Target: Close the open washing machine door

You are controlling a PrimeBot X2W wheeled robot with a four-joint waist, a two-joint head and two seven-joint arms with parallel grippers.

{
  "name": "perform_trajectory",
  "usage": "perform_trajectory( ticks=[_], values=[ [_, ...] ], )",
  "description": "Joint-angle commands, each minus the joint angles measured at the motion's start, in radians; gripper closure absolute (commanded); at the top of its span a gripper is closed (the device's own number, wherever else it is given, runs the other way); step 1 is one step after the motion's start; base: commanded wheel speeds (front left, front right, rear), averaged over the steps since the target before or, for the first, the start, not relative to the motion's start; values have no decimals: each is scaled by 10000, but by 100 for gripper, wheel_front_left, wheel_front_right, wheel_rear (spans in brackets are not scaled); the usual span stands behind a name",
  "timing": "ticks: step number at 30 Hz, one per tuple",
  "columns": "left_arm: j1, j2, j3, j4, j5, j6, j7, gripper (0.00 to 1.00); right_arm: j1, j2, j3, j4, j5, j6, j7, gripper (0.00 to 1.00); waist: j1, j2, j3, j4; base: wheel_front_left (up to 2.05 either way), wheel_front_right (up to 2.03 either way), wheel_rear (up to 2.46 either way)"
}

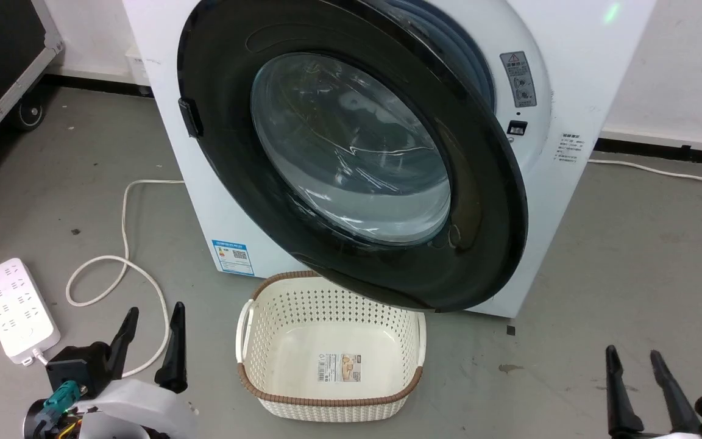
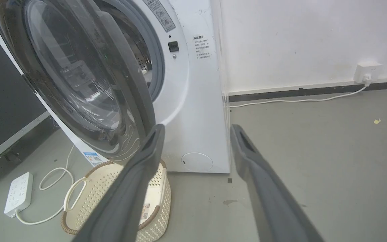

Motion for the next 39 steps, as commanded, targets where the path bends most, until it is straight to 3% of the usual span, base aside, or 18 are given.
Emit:
perform_trajectory(
  ticks=[1,2,3,4,5,10,15,18,22,30,39],
  values=[
    [147,-11,23,-70,21,43,-72,0,84,-6,-105,-63,-130,8,-43,0,0,0,-2,2,0,0,0],
    [174,-16,16,-98,48,61,-97,0,74,-6,-151,-63,-219,8,-34,0,0,0,-2,8,0,0,0],
    [198,-22,10,-124,73,77,-119,0,54,-6,-211,-65,-329,8,-12,12,0,0,-3,10,0,0,0],
    [224,-32,5,-151,91,93,-140,0,2,-6,-323,-122,-395,8,-14,64,0,0,-1,14,0,0,0],
    [248,-43,-1,-176,109,109,-159,0,-48,-6,-399,-199,-542,8,-16,100,0,0,4,22,0,0,0],
    [332,-96,24,-302,162,177,-247,0,-470,-6,-224,-777,-830,8,92,100,0,0,72,51,0,0,0],
    [242,-116,52,-378,204,178,-301,0,-1202,-6,1181,-1169,-830,8,688,100,0,0,334,94,0,0,0],
    [121,-151,43,-385,220,133,-327,0,-1787,-6,2051,-832,-902,8,1149,100,0,0,571,175,0,0,0],
    [-57,-211,24,-358,239,72,-356,0,-2646,-6,2451,137,-1052,8,1403,100,0,0,871,344,0,0,0],
    [-535,-274,-70,-232,371,-97,-399,0,-4046,-6,1393,1991,-1366,8,1038,100,0,0,1432,805,0,0,0],
    [-1377,-536,-324,-119,549,-438,-442,0,-5798,-6,-886,2621,-2467,8,730,100,0,0,2397,1377,0,0,0]
  ],
)
